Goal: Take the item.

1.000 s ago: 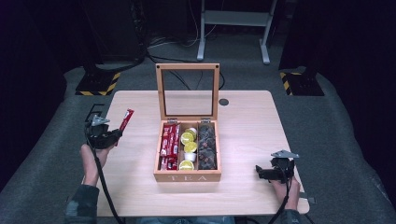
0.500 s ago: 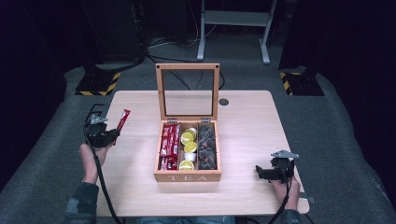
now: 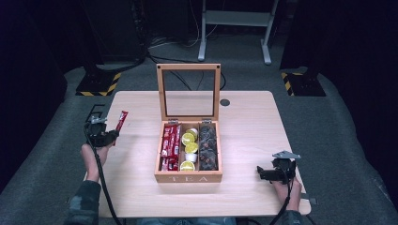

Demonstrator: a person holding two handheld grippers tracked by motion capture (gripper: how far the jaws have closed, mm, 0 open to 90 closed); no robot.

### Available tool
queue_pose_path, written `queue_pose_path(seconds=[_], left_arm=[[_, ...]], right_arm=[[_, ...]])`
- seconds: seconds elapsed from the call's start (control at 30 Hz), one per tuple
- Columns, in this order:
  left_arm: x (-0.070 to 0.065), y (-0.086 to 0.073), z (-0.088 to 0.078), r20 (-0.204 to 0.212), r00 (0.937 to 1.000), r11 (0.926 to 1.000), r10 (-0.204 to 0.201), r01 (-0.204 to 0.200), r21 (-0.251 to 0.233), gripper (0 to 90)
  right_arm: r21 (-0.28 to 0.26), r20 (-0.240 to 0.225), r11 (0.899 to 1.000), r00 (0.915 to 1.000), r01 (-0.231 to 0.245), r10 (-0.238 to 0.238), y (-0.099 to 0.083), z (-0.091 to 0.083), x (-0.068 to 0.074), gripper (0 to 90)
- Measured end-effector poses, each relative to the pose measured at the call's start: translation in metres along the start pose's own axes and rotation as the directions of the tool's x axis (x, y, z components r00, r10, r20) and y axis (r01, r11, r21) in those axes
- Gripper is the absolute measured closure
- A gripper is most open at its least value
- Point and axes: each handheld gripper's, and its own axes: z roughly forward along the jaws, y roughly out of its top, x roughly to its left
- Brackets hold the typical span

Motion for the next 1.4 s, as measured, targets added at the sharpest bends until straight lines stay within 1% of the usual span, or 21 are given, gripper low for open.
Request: queue_pose_path(seconds=[0.1, 0.23, 0.3, 0.4, 0.47, 0.5, 0.53, 0.57, 0.6, 0.63, 0.7, 0.73, 0.87, 0.97, 1.07, 1.23, 1.27, 1.37, 1.4], left_arm=[[0.002, -0.002, 0.005, -0.005, 0.9998, 0.9998, -0.018, 0.018, 0.011, 82.4], [0.004, -0.003, 0.011, -0.014, 0.9996, 0.9996, -0.023, 0.024, 0.013, 82.4], [0.005, -0.004, 0.013, -0.010, 0.9997, 0.9993, -0.024, 0.024, 0.028, 82.4], [0.007, -0.006, 0.019, -0.009, 0.9991, 0.9988, -0.041, 0.042, 0.027, 82.4], [0.008, -0.007, 0.022, -0.009, 0.9990, 0.9980, -0.044, 0.045, 0.044, 82.3], [0.009, -0.008, 0.024, -0.008, 0.9986, 0.9975, -0.052, 0.053, 0.047, 82.3], [0.010, -0.009, 0.026, -0.005, 0.9987, 0.9976, -0.050, 0.050, 0.048, 82.3], [0.010, -0.009, 0.028, -0.005, 0.9979, 0.9967, -0.064, 0.065, 0.048, 82.3], [0.012, -0.009, 0.028, -0.007, 0.9991, 0.9966, -0.041, 0.041, 0.071, 82.3], [0.012, -0.010, 0.031, -0.009, 0.9982, 0.9965, -0.060, 0.060, 0.058, 82.4], [0.014, -0.011, 0.033, -0.010, 0.9988, 0.9952, -0.047, 0.048, 0.085, 82.3], [0.014, -0.012, 0.035, -0.009, 0.9985, 0.9953, -0.054, 0.055, 0.080, 82.3], [0.016, -0.014, 0.040, -0.012, 0.9976, 0.9932, -0.068, 0.069, 0.093, 82.3], [0.017, -0.016, 0.044, -0.012, 0.9974, 0.9916, -0.071, 0.072, 0.107, 82.2], [0.017, -0.017, 0.046, -0.024, 0.9976, 0.9910, -0.065, 0.067, 0.116, 82.3], [0.017, -0.022, 0.051, -0.031, 0.9974, 0.9899, -0.066, 0.069, 0.124, 82.2], [0.017, -0.023, 0.051, -0.029, 0.9969, 0.9898, -0.073, 0.076, 0.121, 82.2], [0.018, -0.022, 0.051, -0.039, 0.9968, 0.9896, -0.070, 0.074, 0.124, 82.1], [0.017, -0.023, 0.051, -0.037, 0.9969, 0.9901, -0.069, 0.073, 0.119, 81.6]], right_arm=[[0.000, 0.000, 1.000, 1.0000, 0.000, 0.000, 0.000, 0.000, 0.000, 0.1], [0.001, 0.000, 1.000, 1.0000, 0.000, 0.000, 0.000, 0.000, 0.000, 0.1], [0.001, -0.001, 1.000, 1.0000, 0.000, 0.000, 0.000, 0.000, 0.000, 0.1], [0.002, -0.001, 1.000, 1.0000, -0.002, 0.002, 0.000, 0.000, 0.000, 0.1], [0.000, -0.001, 1.000, 1.0000, 0.000, 0.000, 0.000, 0.000, 0.000, 0.1], [0.001, -0.001, 1.000, 1.0000, 0.000, 0.000, 0.000, 0.000, 0.000, 0.1], [0.000, -0.001, 1.000, 1.0000, 0.000, 0.000, 0.000, 0.000, 0.000, 0.1], [0.000, -0.001, 1.000, 1.0000, 0.001, -0.001, 0.000, 0.000, 0.000, 0.1], [0.000, -0.001, 1.000, 1.0000, 0.000, 0.000, 0.000, 0.000, 0.000, 0.1], [0.000, -0.001, 1.000, 1.0000, 0.000, 0.000, 0.000, 0.000, 0.000, 0.1], [0.001, -0.001, 1.000, 1.0000, -0.003, 0.003, 0.000, 0.000, 0.000, 0.1], [0.002, -0.003, 1.000, 1.0000, -0.002, 0.002, 0.000, 0.000, 0.000, 0.1], [0.001, -0.003, 1.000, 1.0000, -0.003, 0.003, 0.000, 0.000, 0.000, 0.1], [0.002, -0.003, 1.000, 1.0000, -0.003, 0.003, 0.000, 0.000, 0.000, 0.1], [0.002, -0.002, 1.000, 1.0000, -0.002, 0.002, 0.000, 0.000, 0.000, 0.1], [0.002, -0.002, 1.000, 1.0000, -0.002, 0.002, 0.000, 0.000, 0.000, 0.1], [0.002, -0.002, 1.000, 1.0000, -0.003, 0.003, 0.000, 0.000, 0.000, 0.1], [0.001, -0.003, 1.000, 1.0000, -0.003, 0.003, 0.000, 0.000, 0.000, 0.1], [0.003, -0.002, 1.000, 1.0000, 0.001, -0.001, 0.000, 0.000, 0.000, 0.1]])
